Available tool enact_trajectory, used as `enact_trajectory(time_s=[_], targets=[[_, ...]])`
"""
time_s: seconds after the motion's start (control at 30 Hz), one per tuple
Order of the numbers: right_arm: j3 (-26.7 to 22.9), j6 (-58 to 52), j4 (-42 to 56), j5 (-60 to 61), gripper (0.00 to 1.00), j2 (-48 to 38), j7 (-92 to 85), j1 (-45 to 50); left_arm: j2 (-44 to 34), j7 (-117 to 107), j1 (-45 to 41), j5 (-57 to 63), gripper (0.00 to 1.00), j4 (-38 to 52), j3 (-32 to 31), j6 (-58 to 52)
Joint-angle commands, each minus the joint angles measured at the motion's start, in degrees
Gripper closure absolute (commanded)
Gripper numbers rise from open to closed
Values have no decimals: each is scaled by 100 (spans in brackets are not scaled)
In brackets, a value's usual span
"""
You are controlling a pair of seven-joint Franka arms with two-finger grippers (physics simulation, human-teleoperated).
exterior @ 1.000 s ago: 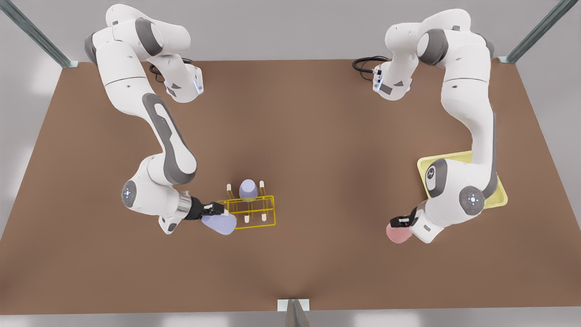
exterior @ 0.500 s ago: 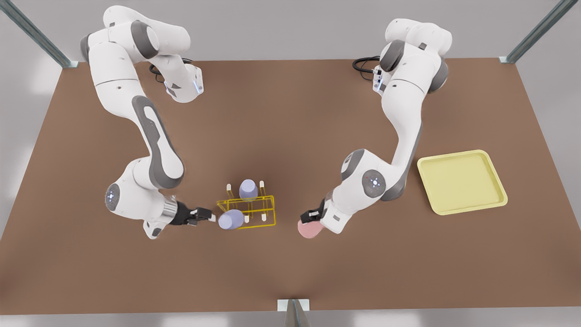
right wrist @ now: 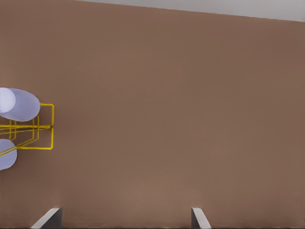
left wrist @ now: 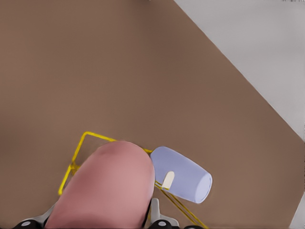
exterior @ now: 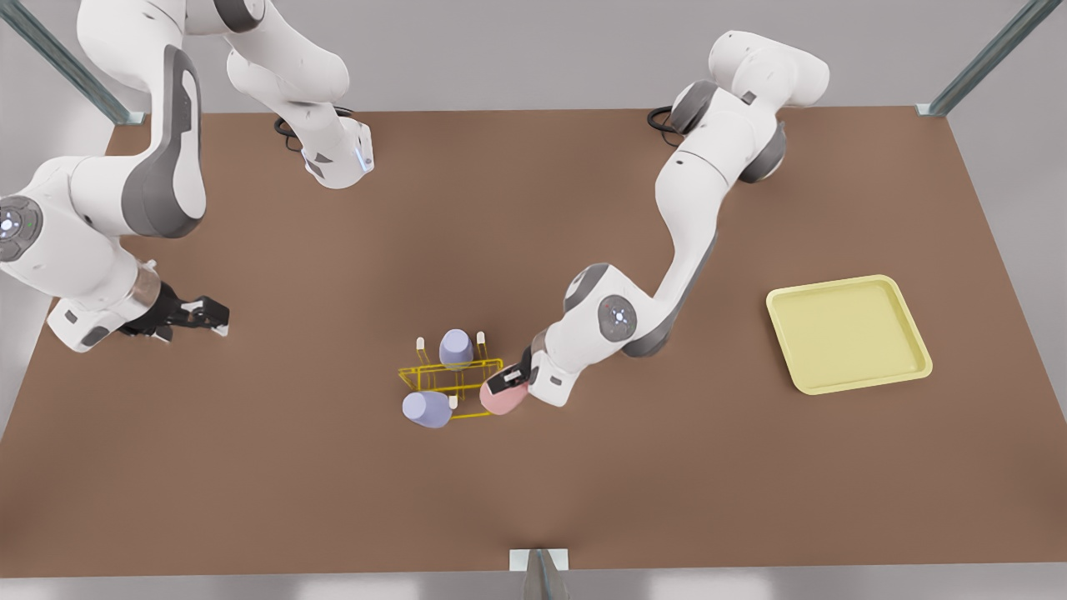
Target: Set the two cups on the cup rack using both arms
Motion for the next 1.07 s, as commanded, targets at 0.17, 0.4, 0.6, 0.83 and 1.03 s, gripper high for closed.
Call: enact_trajectory(time_s=[0.17, 0.4, 0.6, 0.83, 1.03], targets=[[25, -605, -8, -58, 0, 48, 77, 62, 183, -1157, -110, -2, 14, 20, 3, 499], [25, -667, -61, -58, 0, 66, -231, 62, 262, -1174, -216, 6, 0, 64, 29, 684], [25, -693, 0, -76, 0, 153, -240, 88, -185, -1246, -58, 330, 0, 152, 468, -876], [16, -693, 53, -76, 0, 127, -240, 79, -4273, 6992, 2623, 2406, 0, -3311, 346, -4088], [-28, -702, 62, -67, 0, 74, -161, 53, -3834, 6674, 2509, 1923, 0, -2476, 267, -5696]])
